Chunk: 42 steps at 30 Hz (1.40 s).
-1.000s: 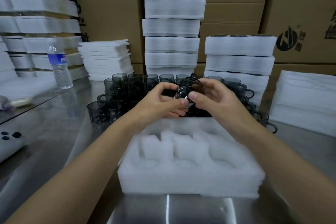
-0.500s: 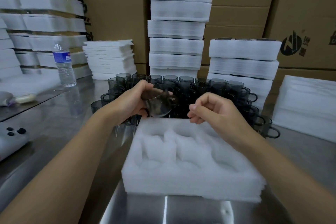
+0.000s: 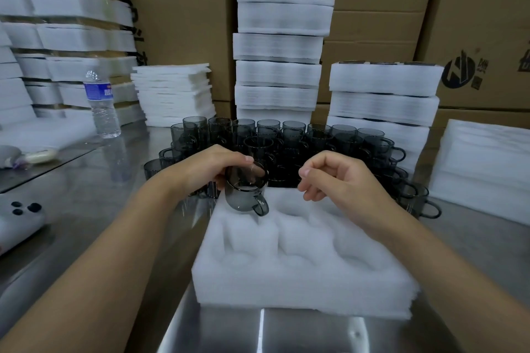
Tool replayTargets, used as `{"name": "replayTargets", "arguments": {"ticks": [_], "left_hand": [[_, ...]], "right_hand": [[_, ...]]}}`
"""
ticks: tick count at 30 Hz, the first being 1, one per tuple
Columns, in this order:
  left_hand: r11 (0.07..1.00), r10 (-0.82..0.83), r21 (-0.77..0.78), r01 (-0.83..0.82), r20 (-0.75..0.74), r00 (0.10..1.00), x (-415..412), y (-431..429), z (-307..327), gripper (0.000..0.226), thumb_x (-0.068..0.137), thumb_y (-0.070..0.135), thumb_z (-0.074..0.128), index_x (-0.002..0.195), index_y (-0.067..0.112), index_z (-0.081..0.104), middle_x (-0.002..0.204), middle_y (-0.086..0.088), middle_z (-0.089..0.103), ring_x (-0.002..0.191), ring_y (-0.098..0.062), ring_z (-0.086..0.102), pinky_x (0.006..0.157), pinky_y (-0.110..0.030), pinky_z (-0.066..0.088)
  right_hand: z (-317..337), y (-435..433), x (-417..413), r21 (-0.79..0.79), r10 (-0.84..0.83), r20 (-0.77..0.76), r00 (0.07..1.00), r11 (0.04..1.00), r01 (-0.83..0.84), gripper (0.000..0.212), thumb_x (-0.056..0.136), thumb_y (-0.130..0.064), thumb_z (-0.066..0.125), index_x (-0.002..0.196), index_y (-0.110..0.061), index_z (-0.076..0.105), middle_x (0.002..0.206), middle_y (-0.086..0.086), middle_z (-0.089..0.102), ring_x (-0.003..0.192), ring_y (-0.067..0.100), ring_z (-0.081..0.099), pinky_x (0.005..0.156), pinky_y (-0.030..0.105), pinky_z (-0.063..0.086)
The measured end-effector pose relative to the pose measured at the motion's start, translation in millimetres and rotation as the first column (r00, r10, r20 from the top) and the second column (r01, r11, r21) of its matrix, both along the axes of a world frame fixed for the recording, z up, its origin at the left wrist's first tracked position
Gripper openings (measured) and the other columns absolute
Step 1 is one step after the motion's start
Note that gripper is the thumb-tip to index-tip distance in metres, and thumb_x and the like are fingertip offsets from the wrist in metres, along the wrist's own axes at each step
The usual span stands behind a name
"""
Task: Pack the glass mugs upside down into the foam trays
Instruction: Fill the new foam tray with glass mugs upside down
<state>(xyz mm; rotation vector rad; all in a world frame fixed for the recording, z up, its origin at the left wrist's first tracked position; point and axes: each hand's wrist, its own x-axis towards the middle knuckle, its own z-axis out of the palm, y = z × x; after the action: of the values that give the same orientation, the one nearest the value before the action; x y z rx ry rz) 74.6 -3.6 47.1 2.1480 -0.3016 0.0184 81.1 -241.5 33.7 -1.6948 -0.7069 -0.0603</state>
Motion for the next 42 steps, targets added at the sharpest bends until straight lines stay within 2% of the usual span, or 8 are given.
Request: {"name": "replayTargets", "arguments": {"ticks": [7, 12, 17, 23, 27, 32, 38, 42], "left_hand": [[1.0, -0.011, 0.012, 0.01, 0.036, 0.999, -2, -4, 2, 0.025, 0.094, 0.025, 0.053, 0.097, 0.018, 0.077, 0.102, 0.003, 0.074, 0.103, -0.017, 0.066, 0.093, -0.023, 0.049], [0.995, -0.002, 0.095, -0.003, 0.055, 0.999, -2, -2, 1, 0.026, 0.078, 0.045, 0.059, 0.085, 0.03, 0.079, 0.104, 0.012, 0.072, 0.11, -0.003, 0.061, 0.11, -0.036, 0.035], [0.999, -0.003, 0.035, -0.004, 0.191, 0.982, -5, -19, 7, 0.039, 0.069, 0.061, 0.055, 0.095, 0.04, 0.075, 0.107, 0.024, 0.068, 0.109, 0.01, 0.056, 0.1, -0.023, 0.039], [0.935, -0.08, 0.354, 0.026, 0.141, 0.987, -8, -48, 6, 0.021, 0.085, 0.055, 0.055, 0.098, 0.049, 0.07, 0.081, 0.011, 0.071, 0.07, -0.007, 0.061, 0.069, -0.038, 0.05], [0.9, -0.059, 0.436, 0.004, 0.111, 0.992, -5, -51, 3, 0.022, 0.093, 0.033, 0.053, 0.106, 0.045, 0.067, 0.111, 0.02, 0.062, 0.103, -0.003, 0.057, 0.096, -0.034, 0.045], [0.821, -0.064, 0.57, 0.035, 0.031, 0.997, -2, -51, -3, 0.033, 0.097, 0.038, 0.041, 0.127, 0.045, 0.053, 0.129, 0.022, 0.045, 0.119, -0.004, 0.045, 0.103, -0.03, 0.034], [0.757, -0.009, 0.652, 0.05, -0.066, 0.998, 1, -57, -15, 0.045, 0.093, 0.051, 0.037, 0.136, 0.059, 0.028, 0.118, 0.01, 0.057, 0.101, -0.012, 0.053, 0.088, -0.03, 0.039], [0.733, -0.039, 0.677, 0.073, -0.065, 0.997, 1, -58, -13, 0.047, 0.095, 0.05, 0.036, 0.141, 0.05, 0.027, 0.135, 0.008, 0.049, 0.112, -0.012, 0.051, 0.099, -0.035, 0.037]], "right_hand": [[0, 0, 0, -0.035, -0.006, -0.01, 1.0, 0.999, 0.006, 0.011, 0.088, -0.013, 0.062, 0.078, -0.014, 0.065, 0.068, -0.002, 0.069, 0.062, 0.009, 0.063, 0.064, 0.023, 0.049], [-1, -1, 1, -0.05, -0.002, -0.016, 1.0, 0.999, 0.001, 0.01, 0.088, -0.015, 0.062, 0.078, -0.014, 0.066, 0.07, -0.001, 0.069, 0.063, 0.01, 0.064, 0.065, 0.022, 0.05], [-1, 1, 1, -0.049, 0.0, -0.017, 1.0, 0.999, 0.0, 0.011, 0.087, -0.015, 0.062, 0.077, -0.014, 0.066, 0.068, -0.001, 0.069, 0.063, 0.01, 0.063, 0.063, 0.02, 0.049], [-2, 1, 2, -0.064, 0.016, -0.026, 1.0, 0.998, -0.018, 0.013, 0.089, -0.013, 0.06, 0.078, -0.01, 0.067, 0.069, 0.0, 0.069, 0.063, 0.01, 0.062, 0.061, 0.018, 0.049], [-2, 2, 2, -0.066, 0.019, -0.026, 0.999, 0.998, -0.021, 0.018, 0.091, -0.013, 0.06, 0.074, -0.013, 0.066, 0.067, -0.002, 0.069, 0.062, 0.009, 0.062, 0.061, 0.017, 0.049], [-3, 2, 3, -0.066, 0.029, -0.03, 0.999, 0.997, -0.031, 0.019, 0.09, -0.016, 0.06, 0.072, -0.014, 0.066, 0.069, 0.0, 0.069, 0.063, 0.009, 0.062, 0.061, 0.016, 0.048], [-4, 2, 5, -0.078, 0.036, -0.026, 0.999, 0.996, -0.038, 0.021, 0.091, -0.017, 0.06, 0.072, -0.01, 0.065, 0.069, 0.0, 0.069, 0.062, 0.009, 0.062, 0.062, 0.016, 0.048], [-4, 1, 4, -0.078, 0.037, -0.022, 0.999, 0.996, -0.039, 0.023, 0.091, -0.017, 0.06, 0.069, -0.014, 0.065, 0.069, 0.0, 0.069, 0.061, 0.009, 0.061, 0.061, 0.015, 0.047]]}}
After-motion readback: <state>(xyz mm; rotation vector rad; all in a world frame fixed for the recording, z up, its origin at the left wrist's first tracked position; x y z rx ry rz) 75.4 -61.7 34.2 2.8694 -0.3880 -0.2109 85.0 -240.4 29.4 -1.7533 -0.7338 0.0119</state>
